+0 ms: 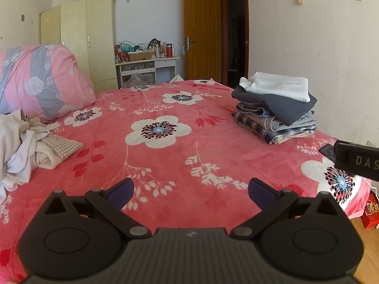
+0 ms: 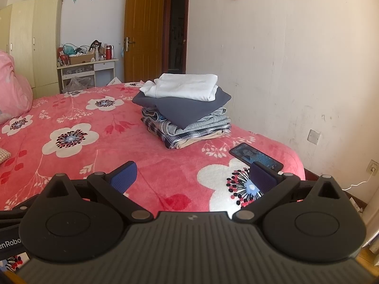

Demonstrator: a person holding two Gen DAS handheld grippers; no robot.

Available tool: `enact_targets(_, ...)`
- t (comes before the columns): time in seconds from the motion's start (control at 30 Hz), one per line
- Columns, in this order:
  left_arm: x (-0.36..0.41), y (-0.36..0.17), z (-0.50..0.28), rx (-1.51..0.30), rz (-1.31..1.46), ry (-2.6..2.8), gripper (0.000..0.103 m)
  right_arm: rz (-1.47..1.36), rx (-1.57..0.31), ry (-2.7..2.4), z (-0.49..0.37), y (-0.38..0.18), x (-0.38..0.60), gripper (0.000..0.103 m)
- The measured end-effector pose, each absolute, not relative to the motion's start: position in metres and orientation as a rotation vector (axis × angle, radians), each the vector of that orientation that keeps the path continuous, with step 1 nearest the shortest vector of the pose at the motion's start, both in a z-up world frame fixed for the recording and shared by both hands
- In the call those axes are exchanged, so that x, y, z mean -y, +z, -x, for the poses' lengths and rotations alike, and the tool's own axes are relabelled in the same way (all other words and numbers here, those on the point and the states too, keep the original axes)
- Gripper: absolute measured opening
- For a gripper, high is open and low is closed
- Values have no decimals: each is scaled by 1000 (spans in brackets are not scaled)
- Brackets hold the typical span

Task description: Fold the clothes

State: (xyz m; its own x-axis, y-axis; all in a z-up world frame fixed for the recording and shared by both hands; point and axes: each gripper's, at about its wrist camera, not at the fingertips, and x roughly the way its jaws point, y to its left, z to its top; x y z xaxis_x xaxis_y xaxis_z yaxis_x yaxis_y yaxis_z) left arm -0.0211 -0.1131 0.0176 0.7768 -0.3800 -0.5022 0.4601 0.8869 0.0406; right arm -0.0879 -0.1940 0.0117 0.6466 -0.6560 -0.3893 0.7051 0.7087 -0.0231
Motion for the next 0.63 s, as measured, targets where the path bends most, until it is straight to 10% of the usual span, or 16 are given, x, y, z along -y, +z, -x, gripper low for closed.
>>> enact_targets(0.63, 111, 15, 20, -520, -160, -447, 103, -140, -398, -774, 85, 9, 193, 102)
